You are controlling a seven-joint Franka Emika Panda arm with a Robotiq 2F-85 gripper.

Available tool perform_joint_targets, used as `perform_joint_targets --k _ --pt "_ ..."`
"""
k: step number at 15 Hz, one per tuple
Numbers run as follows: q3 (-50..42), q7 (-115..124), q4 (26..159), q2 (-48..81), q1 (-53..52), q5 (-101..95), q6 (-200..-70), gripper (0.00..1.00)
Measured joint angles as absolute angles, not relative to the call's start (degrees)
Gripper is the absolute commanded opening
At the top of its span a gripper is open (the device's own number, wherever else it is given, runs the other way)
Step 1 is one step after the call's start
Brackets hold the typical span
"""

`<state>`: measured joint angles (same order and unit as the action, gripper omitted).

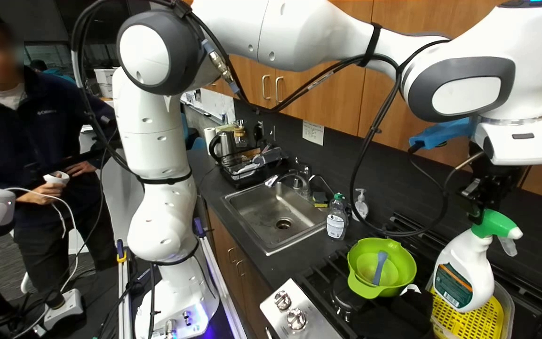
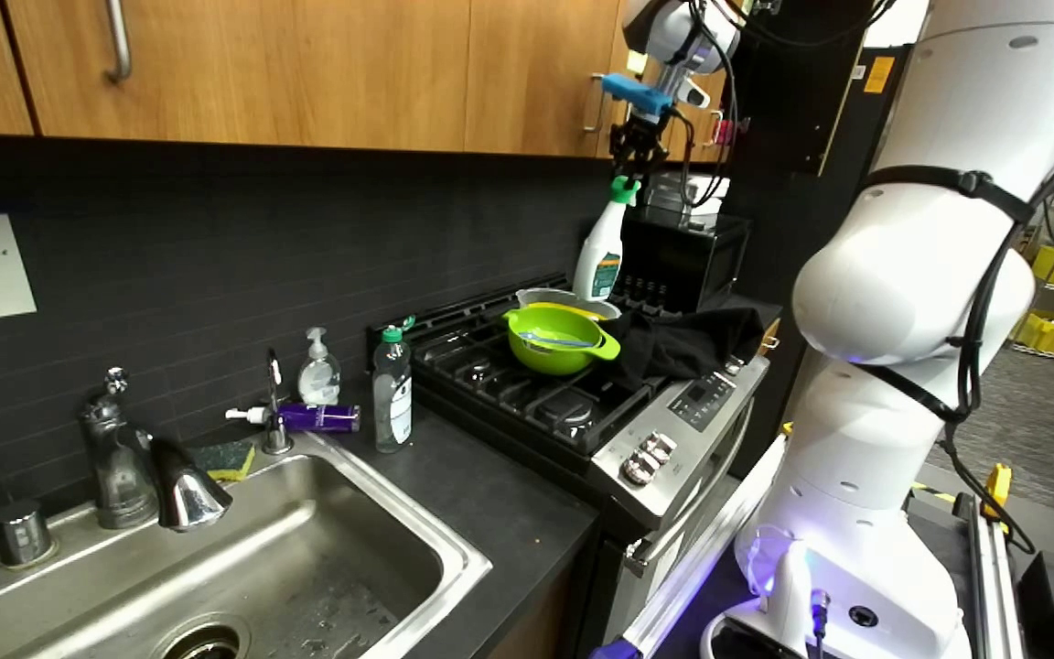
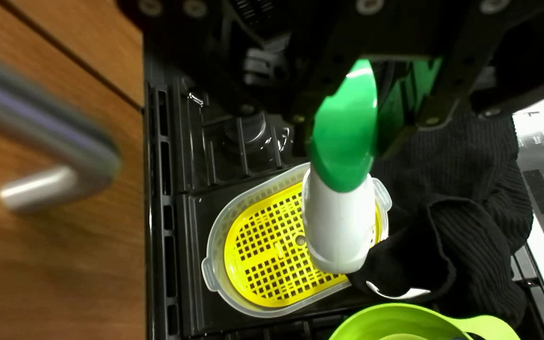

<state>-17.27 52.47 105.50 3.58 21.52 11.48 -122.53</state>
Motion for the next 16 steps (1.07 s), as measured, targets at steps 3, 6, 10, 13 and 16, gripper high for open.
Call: perform_joint_targets --k 3,6,10,13,16 --pt "-17.49 52.50 105.25 4.05 21.52 11.48 -122.72 0.14" --pt "-17.69 52.52 104.94 4.56 21.52 11.48 -122.82 0.14" --pt "-17.81 52.55 104.61 5.31 21.52 11.48 -122.94 0.14" --pt "-17.81 52.56 104.27 6.05 21.52 11.48 -122.97 0.14" --pt "-17.84 52.56 104.11 6.64 21.52 11.49 -122.97 0.14"
